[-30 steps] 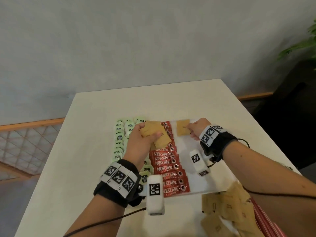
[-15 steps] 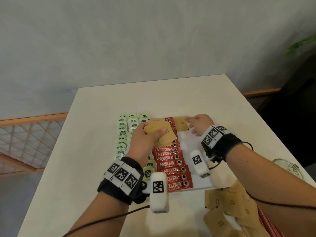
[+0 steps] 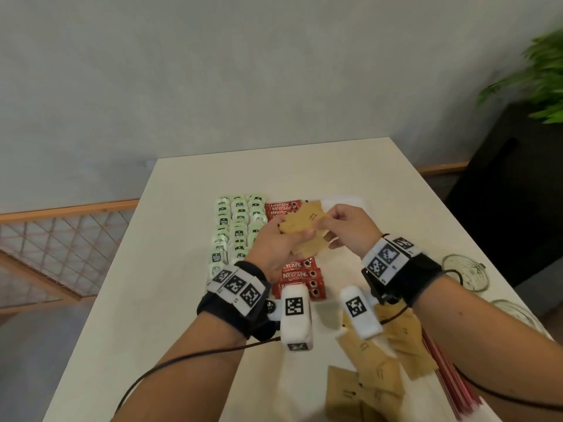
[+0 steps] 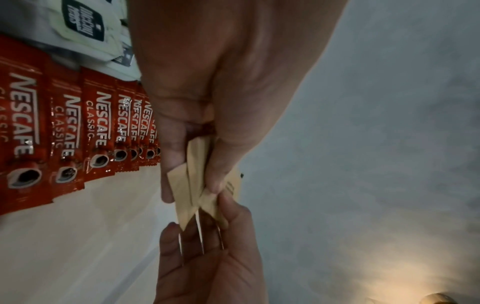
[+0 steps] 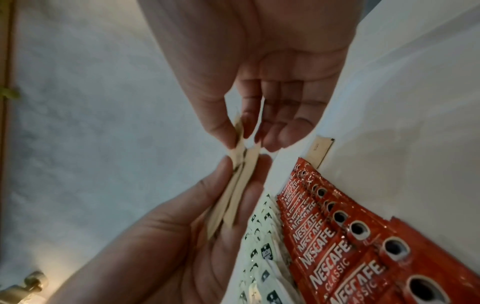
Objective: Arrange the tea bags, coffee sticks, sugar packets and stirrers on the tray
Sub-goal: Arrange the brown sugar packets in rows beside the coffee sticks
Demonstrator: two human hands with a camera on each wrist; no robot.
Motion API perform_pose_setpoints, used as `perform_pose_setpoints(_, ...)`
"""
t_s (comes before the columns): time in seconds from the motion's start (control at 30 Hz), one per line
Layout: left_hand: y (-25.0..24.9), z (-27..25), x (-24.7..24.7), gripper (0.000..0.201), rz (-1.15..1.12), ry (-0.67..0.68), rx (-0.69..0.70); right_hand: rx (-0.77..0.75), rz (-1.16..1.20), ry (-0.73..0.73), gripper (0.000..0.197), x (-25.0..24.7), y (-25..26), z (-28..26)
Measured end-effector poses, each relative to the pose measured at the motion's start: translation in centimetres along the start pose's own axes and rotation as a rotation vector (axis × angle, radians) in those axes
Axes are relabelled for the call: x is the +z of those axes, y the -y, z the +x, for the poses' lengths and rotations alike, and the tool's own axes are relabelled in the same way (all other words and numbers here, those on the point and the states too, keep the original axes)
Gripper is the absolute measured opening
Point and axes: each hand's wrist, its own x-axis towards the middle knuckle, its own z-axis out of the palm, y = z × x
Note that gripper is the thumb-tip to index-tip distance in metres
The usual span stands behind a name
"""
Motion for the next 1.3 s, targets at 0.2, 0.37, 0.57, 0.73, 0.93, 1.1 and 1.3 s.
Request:
perform_pose_setpoints(0.2, 0.4, -2.7, 1.3, 0.024, 0.142, -0.115, 0.092, -0.054, -0.029, -0.005, 0.026, -3.2, 0.5, -1.9)
perform_pose_setpoints(0.37, 0.3, -4.2, 2.7, 0.039, 0.246, -0.228, 0.187, -0.064, -0.144, 0.107, 0.006, -5.2, 0.4, -3.8)
perform_pose_setpoints(0.57, 0.5, -5.8, 3.8, 0.03, 0.187, -0.11, 0.144, -0.089, -0.16, 0.161, 0.008, -5.7, -0.3, -4.5)
perform_pose_setpoints(0.73, 0.3, -5.0, 3.2, 0.029, 0.204, -0.066, 0.146, -0.095, -0.129, 0.147, 0.019, -4.6, -0.5, -3.4)
perform_pose_setpoints(0.93, -0.8, -2.0, 0.6, 0.032, 0.201, -0.091, 0.13, 0.069, 0.005, 0.119, 0.027, -2.9, -0.7, -1.1)
perform_pose_setpoints(1.1, -2.0, 1.5, -2.3, 0.038, 0.076, -0.057, 0.001, 0.15, -0.001, -0.136, 0.016, -2.8, -0.9, 2.9)
perform_pose_setpoints(1.3, -1.8, 4.7, -4.8, 0.072, -0.065, -0.08, -0.094, 0.385, -0.08, -0.36, 0.01, -3.4, -3.3, 8.0)
